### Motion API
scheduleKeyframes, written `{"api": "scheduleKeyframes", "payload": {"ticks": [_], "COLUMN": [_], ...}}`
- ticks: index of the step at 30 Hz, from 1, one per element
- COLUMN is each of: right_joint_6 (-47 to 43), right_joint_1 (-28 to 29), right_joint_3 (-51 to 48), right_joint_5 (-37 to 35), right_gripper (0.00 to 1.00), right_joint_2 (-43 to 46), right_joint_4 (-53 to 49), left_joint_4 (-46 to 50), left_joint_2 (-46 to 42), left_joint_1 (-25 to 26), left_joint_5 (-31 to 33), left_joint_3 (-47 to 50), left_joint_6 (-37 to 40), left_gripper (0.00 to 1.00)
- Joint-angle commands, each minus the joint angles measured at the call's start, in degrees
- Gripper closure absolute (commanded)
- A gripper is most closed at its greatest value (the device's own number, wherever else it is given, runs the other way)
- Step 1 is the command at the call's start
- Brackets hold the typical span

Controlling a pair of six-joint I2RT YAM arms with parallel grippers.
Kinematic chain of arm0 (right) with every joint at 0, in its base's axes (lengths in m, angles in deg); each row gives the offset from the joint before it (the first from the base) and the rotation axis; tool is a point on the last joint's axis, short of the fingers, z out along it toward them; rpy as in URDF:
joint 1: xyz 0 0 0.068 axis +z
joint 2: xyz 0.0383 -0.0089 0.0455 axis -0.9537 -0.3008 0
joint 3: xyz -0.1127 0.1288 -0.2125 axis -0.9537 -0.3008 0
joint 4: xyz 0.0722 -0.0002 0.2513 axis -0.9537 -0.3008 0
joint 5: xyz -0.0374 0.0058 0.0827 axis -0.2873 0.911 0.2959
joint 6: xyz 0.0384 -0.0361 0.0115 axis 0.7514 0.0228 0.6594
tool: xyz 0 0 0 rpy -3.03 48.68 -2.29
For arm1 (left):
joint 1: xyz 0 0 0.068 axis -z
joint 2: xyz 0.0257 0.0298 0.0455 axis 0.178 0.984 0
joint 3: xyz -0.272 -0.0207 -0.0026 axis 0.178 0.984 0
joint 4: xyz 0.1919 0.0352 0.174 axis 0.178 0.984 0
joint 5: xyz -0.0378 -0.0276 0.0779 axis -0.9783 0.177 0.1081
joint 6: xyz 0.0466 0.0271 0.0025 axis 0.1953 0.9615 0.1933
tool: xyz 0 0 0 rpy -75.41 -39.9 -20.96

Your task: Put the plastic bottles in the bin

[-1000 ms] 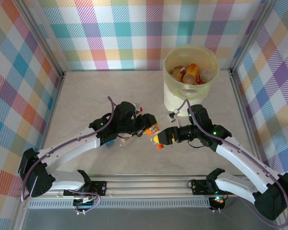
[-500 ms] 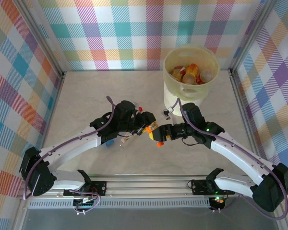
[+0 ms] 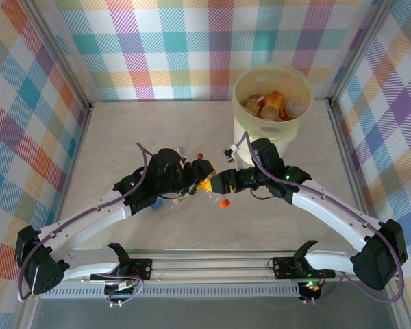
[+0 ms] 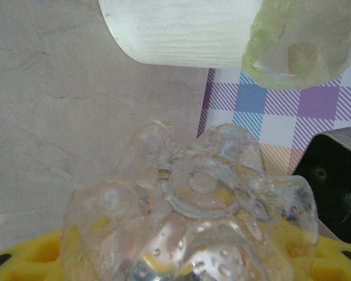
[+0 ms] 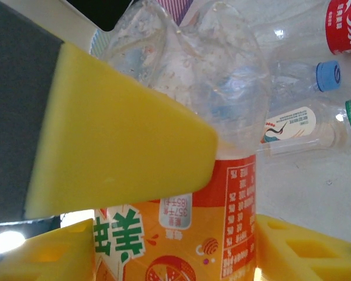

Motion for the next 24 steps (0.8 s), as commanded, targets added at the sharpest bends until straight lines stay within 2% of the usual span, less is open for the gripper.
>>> {"api": "scheduleKeyframes", "payload": {"ticks": [1, 8, 15, 22, 24], "right_joint_6": [-0.51, -1.13, -2.65, -2.60, -2.99], "right_joint_1": [-0.11, -0.10, -0.17, -0.18, -0.22], "right_joint_3": [0.81, -0.76, 0.91, 1.09, 1.39], "right_joint_5": [-1.42, -2.86, -7.02, -11.59, -12.34], "right_gripper": [0.42, 0.44, 0.47, 0.49, 0.49], "right_joint_2": [1.07, 4.64, 6.12, 8.29, 9.02], "right_joint_4": [1.76, -0.92, -5.71, -8.86, -10.08], "left_joint_4": [-0.33, -3.22, -4.89, -2.88, -3.13], "left_joint_2": [-0.76, 2.81, 7.33, 6.46, 5.96], "left_joint_1": [0.42, 0.39, 0.40, -1.36, -2.76], "left_joint_5": [-1.11, -2.82, -5.62, -3.85, -5.04], "left_joint_3": [-0.18, -1.96, -6.51, -7.63, -7.37], "left_joint_6": [-0.27, -0.08, 1.96, 4.67, 4.50], "left_gripper": [0.62, 0.59, 0.50, 0.25, 0.14]}}
